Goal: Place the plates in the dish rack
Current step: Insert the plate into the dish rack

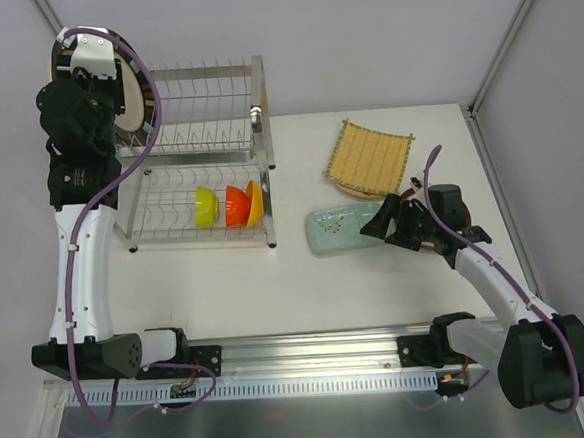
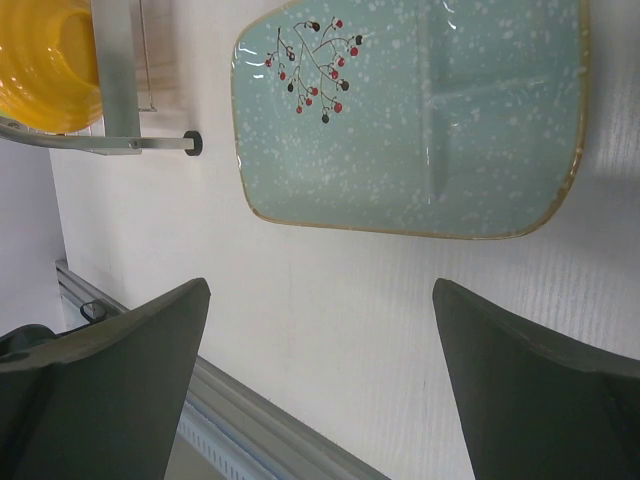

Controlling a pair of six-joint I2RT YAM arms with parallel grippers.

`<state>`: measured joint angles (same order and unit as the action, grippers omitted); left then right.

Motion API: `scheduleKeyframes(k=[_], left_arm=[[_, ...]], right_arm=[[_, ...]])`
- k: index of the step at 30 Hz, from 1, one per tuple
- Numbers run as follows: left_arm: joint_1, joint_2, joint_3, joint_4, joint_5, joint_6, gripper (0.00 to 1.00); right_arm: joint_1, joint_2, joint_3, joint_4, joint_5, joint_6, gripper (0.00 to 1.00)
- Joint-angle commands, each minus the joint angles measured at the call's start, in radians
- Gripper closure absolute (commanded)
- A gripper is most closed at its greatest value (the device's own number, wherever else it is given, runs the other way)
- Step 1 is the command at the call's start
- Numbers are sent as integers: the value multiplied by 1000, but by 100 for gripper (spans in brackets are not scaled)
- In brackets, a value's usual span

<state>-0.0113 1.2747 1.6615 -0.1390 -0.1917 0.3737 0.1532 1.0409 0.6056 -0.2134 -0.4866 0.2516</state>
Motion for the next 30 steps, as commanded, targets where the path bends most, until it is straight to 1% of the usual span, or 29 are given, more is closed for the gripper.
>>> scheduleKeyframes(k=[1, 5, 6, 8, 13, 20, 21, 23, 26, 30], left_arm=[[5, -26, 14, 55, 3, -19, 57], [5, -40, 20, 56, 18, -41, 45], [5, -43, 20, 56, 27, -47, 41], [5, -58, 20, 56, 38, -65, 37], [5, -100, 21, 56, 92, -122, 23], [5, -176, 8, 56, 190, -238, 11], [5, -205, 0, 56, 222, -283, 9], [5, -242, -37, 56, 280, -327, 4], [5, -325, -118, 55, 346, -427, 1], [5, -477, -258, 55, 422, -553, 1]], right_arm=[[5, 2, 29, 17, -15, -11, 0], [3, 2, 28, 17, -17, -12, 1], [5, 2, 29, 19, -17, -11, 1], [5, -1, 31, 17, -17, -11, 0], [6, -7, 34, 14, -14, -12, 0], [5, -28, 43, -3, 0, -15, 0], [5, -33, 46, -1, 0, -12, 0], [5, -41, 48, -6, 3, -9, 0], [5, -62, 54, -21, 25, -11, 0], [5, -91, 62, -49, 75, -18, 0]])
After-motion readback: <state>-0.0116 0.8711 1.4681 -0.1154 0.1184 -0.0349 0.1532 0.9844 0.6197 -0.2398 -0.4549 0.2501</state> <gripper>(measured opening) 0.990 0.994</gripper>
